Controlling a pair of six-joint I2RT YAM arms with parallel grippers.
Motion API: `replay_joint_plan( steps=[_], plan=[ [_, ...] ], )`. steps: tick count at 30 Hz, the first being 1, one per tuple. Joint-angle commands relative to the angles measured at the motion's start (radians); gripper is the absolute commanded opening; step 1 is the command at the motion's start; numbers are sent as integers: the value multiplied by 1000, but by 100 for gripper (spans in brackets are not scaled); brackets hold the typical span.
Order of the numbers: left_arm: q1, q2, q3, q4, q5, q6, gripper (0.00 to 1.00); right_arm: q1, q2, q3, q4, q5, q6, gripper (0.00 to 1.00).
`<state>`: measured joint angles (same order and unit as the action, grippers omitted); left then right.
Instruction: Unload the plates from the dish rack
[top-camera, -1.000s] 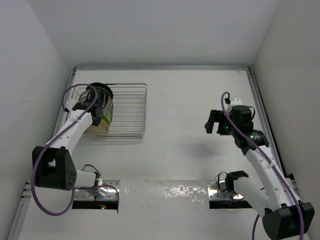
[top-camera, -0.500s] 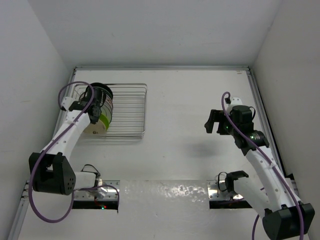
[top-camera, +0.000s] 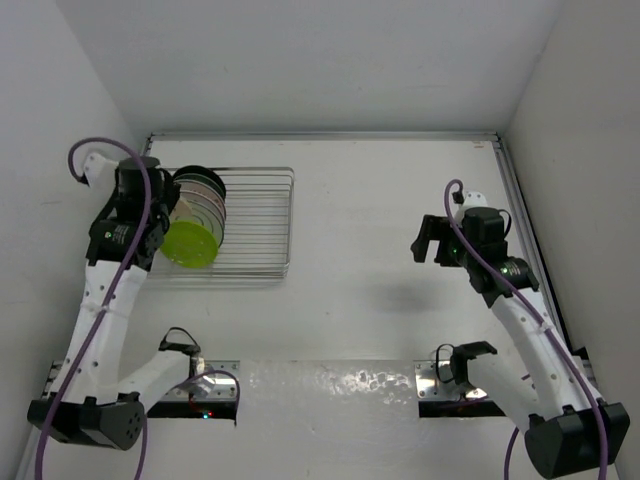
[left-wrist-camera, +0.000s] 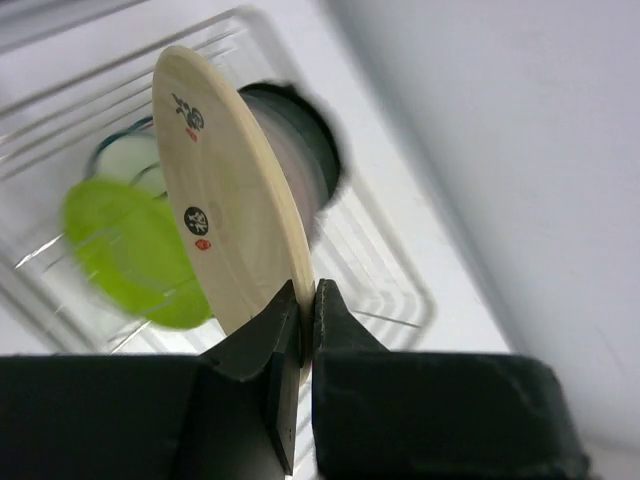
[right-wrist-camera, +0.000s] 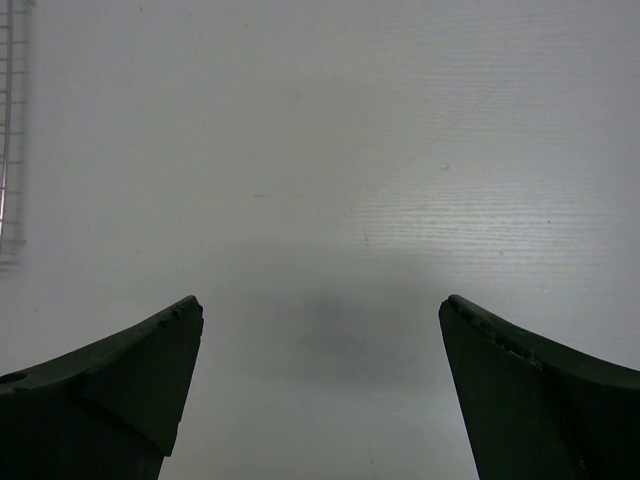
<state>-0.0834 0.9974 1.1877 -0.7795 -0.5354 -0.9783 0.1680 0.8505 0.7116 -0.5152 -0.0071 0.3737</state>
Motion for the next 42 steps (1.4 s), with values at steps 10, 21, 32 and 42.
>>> replay_joint_plan(
  steps=[10,21,32,42],
  plan=[
    [-513,418,504,390,226,934,0,-24,191,279,118,-155,292,99],
    [-923,511,139,689,52,1720,0,-275,248,381,156,-396,482,98],
    [-1085,592,61,694,149,1981,0,-99,415,391,167,-636,357,92],
    [-1101,635,61,793,80,1985,13,-78,420,275,230,-562,384,4]
  ],
)
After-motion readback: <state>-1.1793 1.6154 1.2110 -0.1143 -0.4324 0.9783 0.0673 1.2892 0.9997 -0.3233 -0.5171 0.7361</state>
